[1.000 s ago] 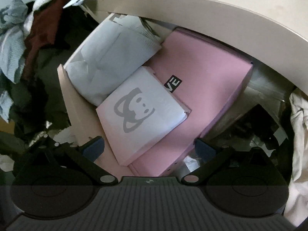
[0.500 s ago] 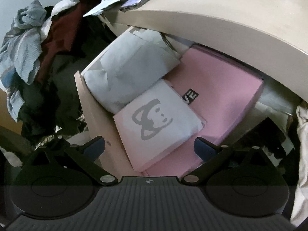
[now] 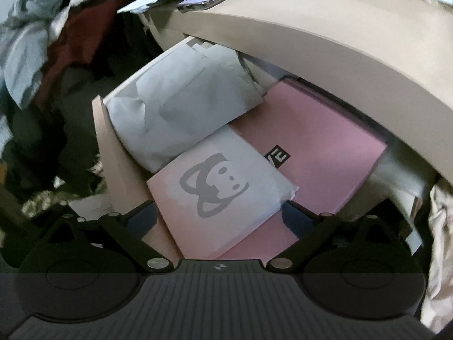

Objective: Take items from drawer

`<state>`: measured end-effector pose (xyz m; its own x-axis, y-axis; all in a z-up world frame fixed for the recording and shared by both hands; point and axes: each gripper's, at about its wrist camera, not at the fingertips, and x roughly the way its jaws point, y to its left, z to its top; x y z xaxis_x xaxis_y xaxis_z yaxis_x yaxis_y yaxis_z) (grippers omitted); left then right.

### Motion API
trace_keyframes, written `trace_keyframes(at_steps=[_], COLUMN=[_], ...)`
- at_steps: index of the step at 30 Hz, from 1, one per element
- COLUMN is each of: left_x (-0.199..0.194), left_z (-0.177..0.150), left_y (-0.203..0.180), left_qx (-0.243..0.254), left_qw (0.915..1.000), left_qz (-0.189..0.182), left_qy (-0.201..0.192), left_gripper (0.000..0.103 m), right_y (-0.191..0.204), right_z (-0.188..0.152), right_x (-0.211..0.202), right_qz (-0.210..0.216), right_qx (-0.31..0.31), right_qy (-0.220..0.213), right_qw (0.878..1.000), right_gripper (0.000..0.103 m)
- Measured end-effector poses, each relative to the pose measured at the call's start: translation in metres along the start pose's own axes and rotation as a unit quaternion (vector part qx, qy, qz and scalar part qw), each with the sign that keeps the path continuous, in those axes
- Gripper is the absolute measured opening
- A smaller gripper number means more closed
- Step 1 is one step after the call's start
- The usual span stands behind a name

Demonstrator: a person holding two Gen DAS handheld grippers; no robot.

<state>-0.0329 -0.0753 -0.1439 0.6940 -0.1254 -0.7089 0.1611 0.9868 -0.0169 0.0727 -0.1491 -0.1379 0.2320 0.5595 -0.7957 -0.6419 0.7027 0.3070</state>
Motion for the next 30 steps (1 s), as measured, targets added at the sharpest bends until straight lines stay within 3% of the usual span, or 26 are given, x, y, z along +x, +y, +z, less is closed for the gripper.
trace_keyframes(at_steps=[7, 30], left_x=[0.000, 0.000], left_z=[0.000, 0.000], left_y=[0.000, -0.001], left_qx=[0.001, 0.002], left_qw=[1.0000, 1.0000], left_qz=[-0.001, 0.000], left_qy=[0.000, 0.000], left_gripper=[0.098, 0.098], right_y=[0.018, 0.005], right_z=[0.004, 0.014], right_x=[0.015, 0.006], right_qz=[-0.071, -0.127], right_qx=[-0.054, -0.018], right_qy=[0.008, -0.011], right_qw=[0.996, 0.992], right_gripper=[0.100, 0.101])
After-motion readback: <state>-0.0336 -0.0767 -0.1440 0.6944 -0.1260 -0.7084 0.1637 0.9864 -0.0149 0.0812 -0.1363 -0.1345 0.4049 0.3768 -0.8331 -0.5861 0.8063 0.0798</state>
